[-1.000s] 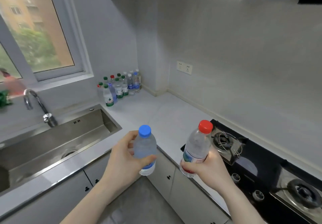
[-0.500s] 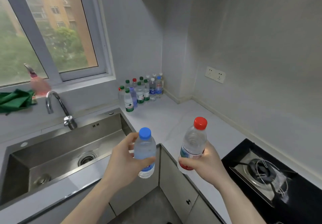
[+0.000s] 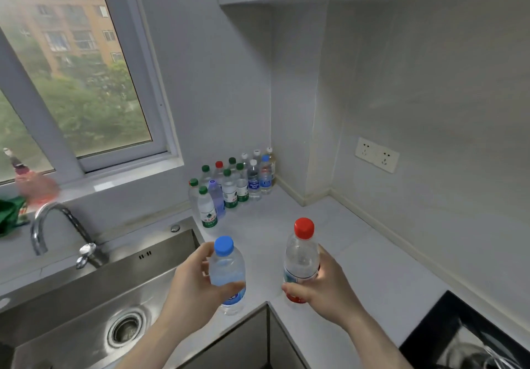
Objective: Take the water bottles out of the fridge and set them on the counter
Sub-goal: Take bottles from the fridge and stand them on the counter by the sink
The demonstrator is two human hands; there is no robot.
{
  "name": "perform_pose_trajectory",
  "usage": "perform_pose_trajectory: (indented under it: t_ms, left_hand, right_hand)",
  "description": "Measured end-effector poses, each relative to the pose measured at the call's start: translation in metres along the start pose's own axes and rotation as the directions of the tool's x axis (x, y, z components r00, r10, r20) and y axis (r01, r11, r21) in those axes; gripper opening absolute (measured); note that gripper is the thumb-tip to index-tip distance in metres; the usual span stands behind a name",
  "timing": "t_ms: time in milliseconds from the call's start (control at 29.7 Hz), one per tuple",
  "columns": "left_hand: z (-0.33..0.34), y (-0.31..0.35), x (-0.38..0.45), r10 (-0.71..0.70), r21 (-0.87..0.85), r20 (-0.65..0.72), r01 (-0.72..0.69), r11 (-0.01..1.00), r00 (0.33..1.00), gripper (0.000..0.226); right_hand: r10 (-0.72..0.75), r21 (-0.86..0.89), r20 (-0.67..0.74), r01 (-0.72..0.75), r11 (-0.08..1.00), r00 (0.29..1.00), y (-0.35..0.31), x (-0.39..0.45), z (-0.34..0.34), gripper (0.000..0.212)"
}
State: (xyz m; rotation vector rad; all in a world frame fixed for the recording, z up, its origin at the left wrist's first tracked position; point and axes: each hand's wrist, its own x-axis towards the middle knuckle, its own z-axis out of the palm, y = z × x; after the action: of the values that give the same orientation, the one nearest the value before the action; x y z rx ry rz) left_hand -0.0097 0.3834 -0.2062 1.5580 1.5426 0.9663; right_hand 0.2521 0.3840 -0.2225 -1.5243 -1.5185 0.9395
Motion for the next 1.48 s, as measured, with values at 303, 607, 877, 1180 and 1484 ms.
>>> perform_pose_trajectory:
  t_ms: [303,607,877,1180,1484]
  left_hand:
    - [0.007,-0.036,0.086,-0.061,0.058,0.054,0.058,0.997,0.997,0.066]
    - [-0.001,-0.093,0.182,-0.108,0.286,0.142,0.063,0.956,0.984,0.060]
    - [0.008,-0.140,0.232,-0.084,0.482,0.251,-0.049,0.875,0.964,0.050]
    - [0.022,-0.161,0.258,-0.088,0.484,0.331,-0.089,0.871,0.939,0.048]
    - [0.035,-0.163,0.291,0.001,0.515,0.333,-0.183,0.837,0.943,0.065]
  right_hand:
    - [0.104,-0.021,0.011,-0.104,0.994,0.994,0.028,0.071,0.021,0.043]
    - [0.304,-0.122,-0.042,-0.307,0.944,0.952,0.052,0.129,0.080,0.051]
    - [0.356,-0.236,-0.135,-0.379,0.895,0.925,0.063,0.158,0.124,0.030]
    - [0.429,-0.326,-0.129,-0.447,0.833,0.894,0.078,0.184,0.148,0.027]
    - [0.442,-0.220,-0.131,-0.461,0.860,0.887,0.097,0.209,0.151,0.034]
